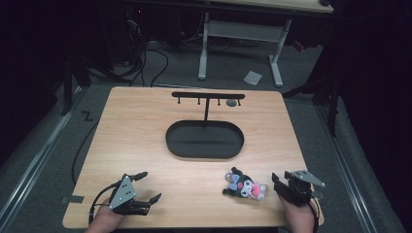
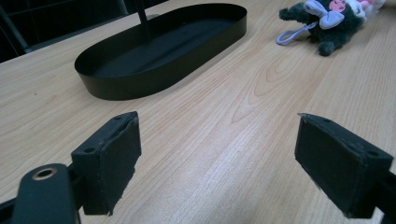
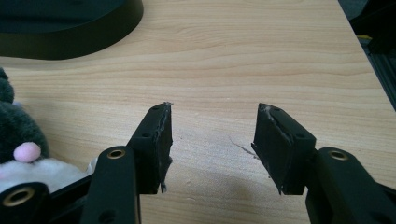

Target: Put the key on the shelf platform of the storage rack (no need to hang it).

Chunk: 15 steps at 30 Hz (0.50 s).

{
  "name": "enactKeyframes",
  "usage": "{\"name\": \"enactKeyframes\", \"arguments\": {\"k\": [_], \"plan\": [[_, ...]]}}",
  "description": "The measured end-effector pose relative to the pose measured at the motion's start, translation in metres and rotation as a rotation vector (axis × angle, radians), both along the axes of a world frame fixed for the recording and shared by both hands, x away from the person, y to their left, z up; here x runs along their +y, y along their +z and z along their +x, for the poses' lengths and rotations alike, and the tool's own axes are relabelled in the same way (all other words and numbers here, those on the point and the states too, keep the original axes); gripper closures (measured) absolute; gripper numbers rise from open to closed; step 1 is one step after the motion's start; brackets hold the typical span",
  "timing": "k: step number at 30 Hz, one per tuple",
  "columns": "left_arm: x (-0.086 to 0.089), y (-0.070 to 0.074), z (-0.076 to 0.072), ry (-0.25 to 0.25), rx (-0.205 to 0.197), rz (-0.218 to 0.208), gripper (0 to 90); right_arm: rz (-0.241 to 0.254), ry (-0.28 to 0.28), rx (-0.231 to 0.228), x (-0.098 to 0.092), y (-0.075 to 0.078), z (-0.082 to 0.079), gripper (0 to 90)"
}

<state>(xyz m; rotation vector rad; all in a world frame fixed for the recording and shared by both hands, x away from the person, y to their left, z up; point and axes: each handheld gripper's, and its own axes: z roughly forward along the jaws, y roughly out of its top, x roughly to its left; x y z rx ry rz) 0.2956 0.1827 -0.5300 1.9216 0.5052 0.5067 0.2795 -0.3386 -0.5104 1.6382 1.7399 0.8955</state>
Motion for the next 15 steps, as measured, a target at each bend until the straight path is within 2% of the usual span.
{"name": "enactKeyframes", "arguments": {"k": [15], "plan": [[0.0000,0.0000,0.0000,0.003,0.000,0.001,15.1,-0.009,0.025,-0.010,0.0020,0.0003,0.0007,46.8]]}}
